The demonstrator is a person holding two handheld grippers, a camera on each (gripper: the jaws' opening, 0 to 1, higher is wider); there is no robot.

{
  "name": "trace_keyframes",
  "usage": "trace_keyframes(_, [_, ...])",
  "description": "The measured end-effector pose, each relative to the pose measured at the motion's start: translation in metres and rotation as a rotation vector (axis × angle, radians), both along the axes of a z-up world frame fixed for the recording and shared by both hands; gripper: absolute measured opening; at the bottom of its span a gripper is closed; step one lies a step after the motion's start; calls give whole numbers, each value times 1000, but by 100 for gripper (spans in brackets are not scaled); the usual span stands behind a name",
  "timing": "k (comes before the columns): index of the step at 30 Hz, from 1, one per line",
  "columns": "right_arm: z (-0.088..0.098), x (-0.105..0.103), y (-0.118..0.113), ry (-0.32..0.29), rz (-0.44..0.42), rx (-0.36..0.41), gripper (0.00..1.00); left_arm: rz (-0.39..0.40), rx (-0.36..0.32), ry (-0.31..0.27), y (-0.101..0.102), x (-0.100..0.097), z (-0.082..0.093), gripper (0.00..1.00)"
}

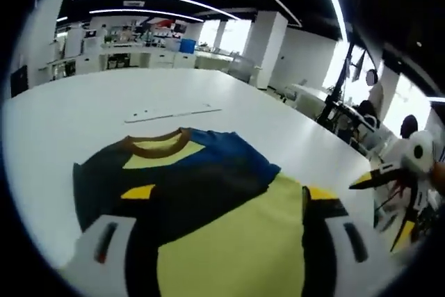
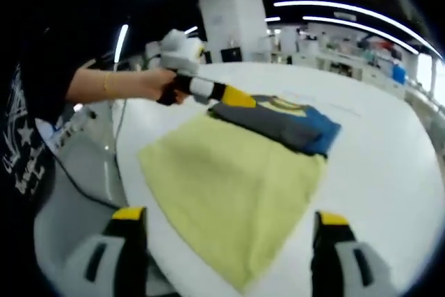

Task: Fold the garment on the visible template until the final outline fits inside the template.

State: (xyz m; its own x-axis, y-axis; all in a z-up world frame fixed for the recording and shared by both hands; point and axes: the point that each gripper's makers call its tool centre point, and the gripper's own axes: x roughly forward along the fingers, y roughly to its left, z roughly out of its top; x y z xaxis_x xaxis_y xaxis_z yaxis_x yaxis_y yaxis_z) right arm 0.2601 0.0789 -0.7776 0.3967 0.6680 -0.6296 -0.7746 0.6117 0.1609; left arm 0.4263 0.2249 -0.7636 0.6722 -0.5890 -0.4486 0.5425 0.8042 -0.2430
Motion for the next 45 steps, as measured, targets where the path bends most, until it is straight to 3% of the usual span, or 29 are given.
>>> trace_keyframes(9, [-5, -4, 4, -6, 53, -19, 100, -1, -7, -34, 35, -34, 9, 82])
trace_keyframes(16, [-11, -10, 1, 9, 74, -34, 100, 1, 39, -39, 69, -64, 9, 81])
trace_keyframes(22, [-16, -20, 1, 25, 94, -48, 100, -15, 57, -60, 82, -92, 14, 80])
trace_keyframes(30, [-22, -33, 1, 69, 100, -52, 97, -87, 96, -9, 91, -135, -8, 77])
trace_keyframes(34, [-23, -39, 3, 52, 124, -51, 92, -99, 55, 17, 94, -156, -12, 74])
trace_keyframes(41, [-35, -46, 3, 38, 142, -80, 84, -102, 96, 34, 107, -181, -23, 69])
trace_keyframes(45, [-41, -49, 1, 37, 154, -110, 77, -122, 113, 28, 111, -192, -27, 59])
